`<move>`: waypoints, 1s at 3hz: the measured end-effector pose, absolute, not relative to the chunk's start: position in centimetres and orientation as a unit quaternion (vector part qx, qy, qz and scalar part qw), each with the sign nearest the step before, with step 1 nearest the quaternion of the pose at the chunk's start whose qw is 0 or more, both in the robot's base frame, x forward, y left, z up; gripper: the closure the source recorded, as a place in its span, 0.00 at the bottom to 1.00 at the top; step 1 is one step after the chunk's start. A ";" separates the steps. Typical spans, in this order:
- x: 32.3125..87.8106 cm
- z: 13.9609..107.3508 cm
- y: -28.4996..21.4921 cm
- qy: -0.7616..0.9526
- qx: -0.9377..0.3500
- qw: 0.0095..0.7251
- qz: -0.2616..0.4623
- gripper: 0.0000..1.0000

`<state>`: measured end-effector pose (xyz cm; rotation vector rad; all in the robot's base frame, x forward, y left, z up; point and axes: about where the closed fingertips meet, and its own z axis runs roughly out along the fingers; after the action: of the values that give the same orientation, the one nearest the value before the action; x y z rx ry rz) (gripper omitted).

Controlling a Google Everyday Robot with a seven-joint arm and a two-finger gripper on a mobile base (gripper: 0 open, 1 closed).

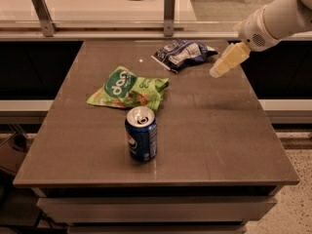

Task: Pick blue chip bag

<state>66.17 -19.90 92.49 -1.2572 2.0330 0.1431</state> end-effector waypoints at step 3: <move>72.0 90.3 -19.9 0.798 -0.448 0.396 0.077 0.00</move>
Offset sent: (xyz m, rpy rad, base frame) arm 0.0847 -0.0084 -0.0260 0.1351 -0.0350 -0.1001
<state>71.97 -19.92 90.27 -1.1351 2.0229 0.1954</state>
